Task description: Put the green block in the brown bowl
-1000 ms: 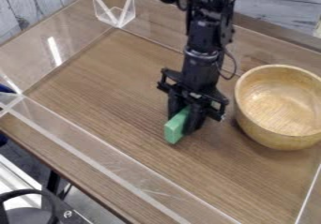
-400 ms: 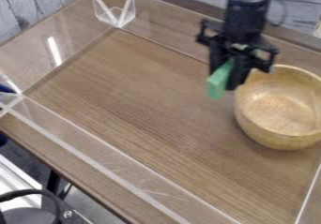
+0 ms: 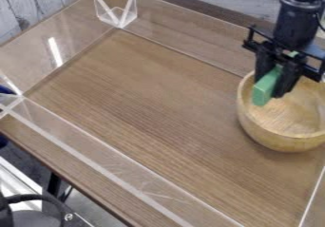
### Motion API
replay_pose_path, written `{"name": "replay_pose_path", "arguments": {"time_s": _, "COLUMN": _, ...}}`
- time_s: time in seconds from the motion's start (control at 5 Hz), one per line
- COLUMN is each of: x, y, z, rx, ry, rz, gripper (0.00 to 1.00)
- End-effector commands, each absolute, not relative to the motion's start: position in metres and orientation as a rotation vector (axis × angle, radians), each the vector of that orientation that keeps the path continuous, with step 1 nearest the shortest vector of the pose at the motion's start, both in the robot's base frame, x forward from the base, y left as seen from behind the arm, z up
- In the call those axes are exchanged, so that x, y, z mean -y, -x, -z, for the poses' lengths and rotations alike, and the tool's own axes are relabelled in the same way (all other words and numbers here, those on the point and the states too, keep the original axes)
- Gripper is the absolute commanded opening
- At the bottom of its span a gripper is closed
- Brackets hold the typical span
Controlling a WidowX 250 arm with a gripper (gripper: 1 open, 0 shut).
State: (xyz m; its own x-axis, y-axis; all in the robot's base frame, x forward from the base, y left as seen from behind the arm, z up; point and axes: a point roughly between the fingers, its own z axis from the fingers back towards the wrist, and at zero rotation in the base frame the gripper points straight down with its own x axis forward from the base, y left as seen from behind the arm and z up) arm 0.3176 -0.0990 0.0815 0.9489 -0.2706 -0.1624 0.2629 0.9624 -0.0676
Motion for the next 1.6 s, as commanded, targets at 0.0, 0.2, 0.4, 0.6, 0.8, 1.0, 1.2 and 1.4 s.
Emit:
{"name": "replay_pose_path", "arguments": {"time_s": 0.0, "x": 0.109, "y": -0.332, "z": -0.091, "rx": -0.109, "ry": 0.063, "rz": 0.291, "gripper": 0.00}}
{"name": "replay_pose_path", "arguments": {"time_s": 0.2, "x": 0.111, "y": -0.334, "z": -0.077, "rx": -0.127, "ry": 0.069, "rz": 0.297, "gripper": 0.00}}
{"name": "replay_pose_path", "arguments": {"time_s": 0.4, "x": 0.113, "y": -0.337, "z": -0.068, "rx": -0.141, "ry": 0.069, "rz": 0.302, "gripper": 0.00}}
{"name": "replay_pose_path", "arguments": {"time_s": 0.6, "x": 0.114, "y": -0.340, "z": -0.062, "rx": -0.149, "ry": 0.071, "rz": 0.306, "gripper": 0.00}}
{"name": "replay_pose_path", "arguments": {"time_s": 0.8, "x": 0.115, "y": -0.341, "z": -0.058, "rx": -0.151, "ry": 0.074, "rz": 0.308, "gripper": 0.00}}
{"name": "replay_pose_path", "arguments": {"time_s": 1.0, "x": 0.116, "y": -0.341, "z": -0.060, "rx": -0.150, "ry": 0.079, "rz": 0.310, "gripper": 1.00}}
{"name": "replay_pose_path", "arguments": {"time_s": 1.2, "x": 0.116, "y": -0.341, "z": -0.064, "rx": -0.143, "ry": 0.084, "rz": 0.310, "gripper": 1.00}}
{"name": "replay_pose_path", "arguments": {"time_s": 1.4, "x": 0.115, "y": -0.341, "z": -0.082, "rx": -0.101, "ry": 0.083, "rz": 0.310, "gripper": 1.00}}
